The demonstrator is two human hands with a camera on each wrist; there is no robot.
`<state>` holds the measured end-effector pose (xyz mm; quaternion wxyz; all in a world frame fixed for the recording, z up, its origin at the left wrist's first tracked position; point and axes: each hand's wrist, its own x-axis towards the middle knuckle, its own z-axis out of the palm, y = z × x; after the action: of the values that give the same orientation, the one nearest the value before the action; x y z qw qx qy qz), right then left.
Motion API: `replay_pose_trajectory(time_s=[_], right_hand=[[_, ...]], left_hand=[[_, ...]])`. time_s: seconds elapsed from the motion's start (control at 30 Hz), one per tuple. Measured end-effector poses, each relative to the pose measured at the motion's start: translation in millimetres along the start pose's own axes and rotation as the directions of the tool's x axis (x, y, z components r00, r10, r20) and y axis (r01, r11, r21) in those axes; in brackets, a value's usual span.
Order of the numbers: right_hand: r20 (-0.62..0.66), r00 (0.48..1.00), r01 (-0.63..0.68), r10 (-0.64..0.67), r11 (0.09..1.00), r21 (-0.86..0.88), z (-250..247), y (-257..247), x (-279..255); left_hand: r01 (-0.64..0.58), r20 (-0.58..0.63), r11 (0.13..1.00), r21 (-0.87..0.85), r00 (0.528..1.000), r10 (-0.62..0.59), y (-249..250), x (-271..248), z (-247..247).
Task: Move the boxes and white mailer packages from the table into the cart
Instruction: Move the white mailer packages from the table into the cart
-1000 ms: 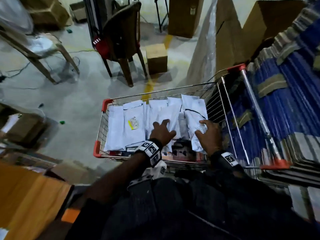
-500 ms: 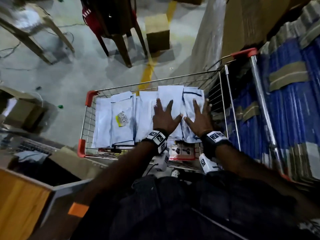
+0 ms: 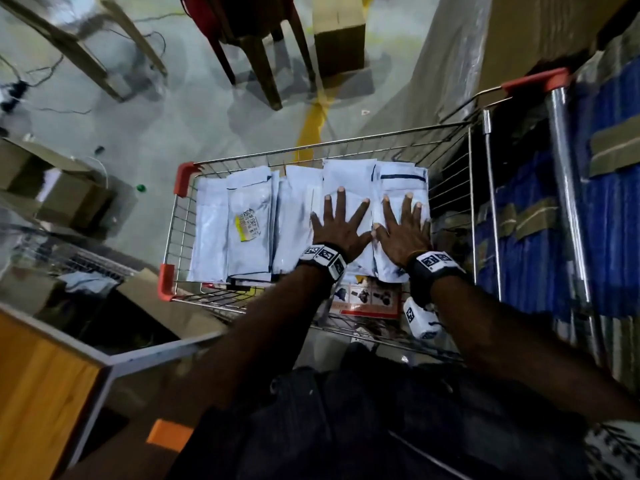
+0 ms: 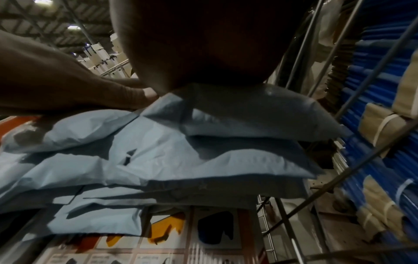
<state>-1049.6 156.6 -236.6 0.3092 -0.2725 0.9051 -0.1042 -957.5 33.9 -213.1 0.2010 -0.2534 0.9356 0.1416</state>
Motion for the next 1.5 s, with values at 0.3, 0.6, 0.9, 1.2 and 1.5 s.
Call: replay_pose_trajectory(time_s=[0.3,0.6,0.9,1.2,1.5], right_hand=[[-0.149,0.989,0.014,0.022,0.971,0.237,-13.4,-14.1,-25.7],[-0.255,0.959,0.187,-0.121,0.949,0.253,-14.9,-66.5,-83.3],[-0.238,0.888,0.441,-0.395,0.878,0.188,18.2,-135.6,-165.8],[-0.019,0.693,0.719,-0.720,0.690,0.087,102.7,-216.7,-298.0],[0.163,0.329,0.933,-0.930,0.347,0.096,174.6,-306.4,-432.2]], left_hand=[[0.004,-0.042,0.982,-0.187,0.999,-0.012,3.1,-17.1,-13.3],[-0.061,-0.236,0.896,-0.439,0.971,-0.049,-35.2,-99.9,-18.3],[-0.151,-0.451,0.858,-0.491,0.887,-0.102,-92.1,-224.1,-2.6],[0.147,-0.274,0.715,-0.683,0.857,-0.437,-162.2,-414.5,60.7],[0.206,-0.267,0.447,-0.871,0.565,-0.781,-203.9,-609.9,107.1]])
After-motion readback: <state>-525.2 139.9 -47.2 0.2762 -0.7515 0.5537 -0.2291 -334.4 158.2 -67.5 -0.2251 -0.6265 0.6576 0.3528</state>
